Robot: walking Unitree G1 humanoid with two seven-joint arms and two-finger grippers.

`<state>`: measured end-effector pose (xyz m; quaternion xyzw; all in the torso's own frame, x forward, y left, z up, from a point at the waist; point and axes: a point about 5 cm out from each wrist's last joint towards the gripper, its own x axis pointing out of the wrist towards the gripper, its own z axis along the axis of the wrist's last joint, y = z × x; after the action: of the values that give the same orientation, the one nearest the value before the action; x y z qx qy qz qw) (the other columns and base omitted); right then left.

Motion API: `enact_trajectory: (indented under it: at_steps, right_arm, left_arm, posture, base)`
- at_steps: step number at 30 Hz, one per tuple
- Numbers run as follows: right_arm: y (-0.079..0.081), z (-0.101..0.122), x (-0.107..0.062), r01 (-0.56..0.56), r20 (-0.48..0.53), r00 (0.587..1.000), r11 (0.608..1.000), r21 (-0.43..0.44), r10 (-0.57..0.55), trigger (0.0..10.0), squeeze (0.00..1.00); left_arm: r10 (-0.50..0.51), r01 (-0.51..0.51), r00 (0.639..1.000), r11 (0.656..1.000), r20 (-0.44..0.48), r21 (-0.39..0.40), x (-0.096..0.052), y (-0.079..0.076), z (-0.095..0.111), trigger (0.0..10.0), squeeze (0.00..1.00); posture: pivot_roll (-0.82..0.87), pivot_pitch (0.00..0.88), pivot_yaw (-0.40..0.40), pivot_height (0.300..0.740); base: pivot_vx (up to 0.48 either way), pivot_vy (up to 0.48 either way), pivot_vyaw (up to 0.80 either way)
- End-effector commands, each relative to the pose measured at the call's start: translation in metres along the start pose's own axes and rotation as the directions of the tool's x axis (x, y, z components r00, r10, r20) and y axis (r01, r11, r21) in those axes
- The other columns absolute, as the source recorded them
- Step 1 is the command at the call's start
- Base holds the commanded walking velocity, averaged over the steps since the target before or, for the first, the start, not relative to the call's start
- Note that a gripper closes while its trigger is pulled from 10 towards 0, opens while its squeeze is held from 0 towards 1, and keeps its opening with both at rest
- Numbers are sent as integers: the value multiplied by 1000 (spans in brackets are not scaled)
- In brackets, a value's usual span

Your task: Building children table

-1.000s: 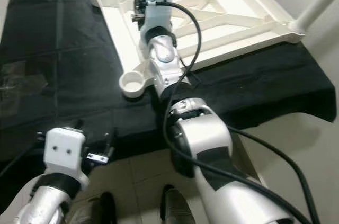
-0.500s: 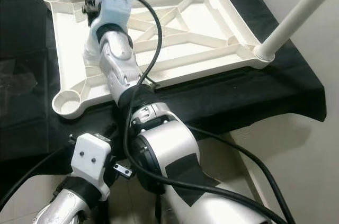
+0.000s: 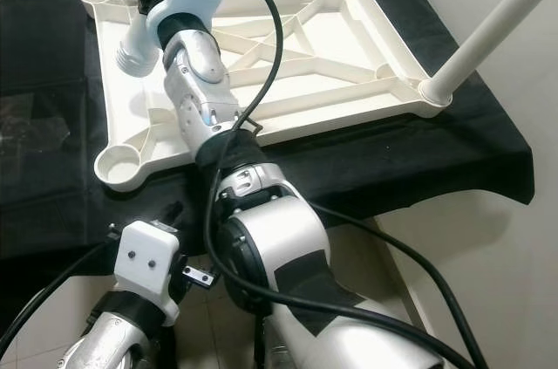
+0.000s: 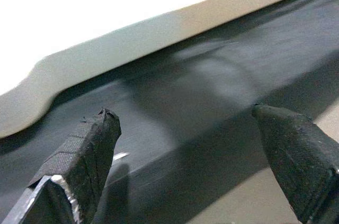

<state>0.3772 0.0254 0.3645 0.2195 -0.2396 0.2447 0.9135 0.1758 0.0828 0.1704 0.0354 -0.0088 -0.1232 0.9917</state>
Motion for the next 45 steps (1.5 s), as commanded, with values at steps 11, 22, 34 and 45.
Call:
enact_trajectory:
  at_steps: [11,22,34,45]
  right_arm:
    - [-115,-23,-75,-124,-128,987,967,-222,97,10000,0]
    - [-126,-11,-79,-84,-92,994,972,-220,65,10000,0]
    - [-128,-3,-72,-162,-128,982,969,-189,139,10000,0]
    - [-156,12,-81,-330,-235,923,941,-82,303,10000,0]
  left_arm:
    - [193,-206,977,961,90,182,-10,29,10,10000,0]
    - [198,-211,976,964,88,162,-9,25,6,10000,0]
    - [214,-223,974,962,70,158,-11,28,3,10000,0]
    - [224,-229,973,963,47,143,-16,26,1,10000,0]
  posture:
    - [119,131,-82,740]
    - [127,109,-72,740]
    - [132,124,-70,740]
    - [135,172,-61,740]
  base:
    - [0,0,72]
    - [0,0,790]
    - [0,0,177]
    - [0,0,0]
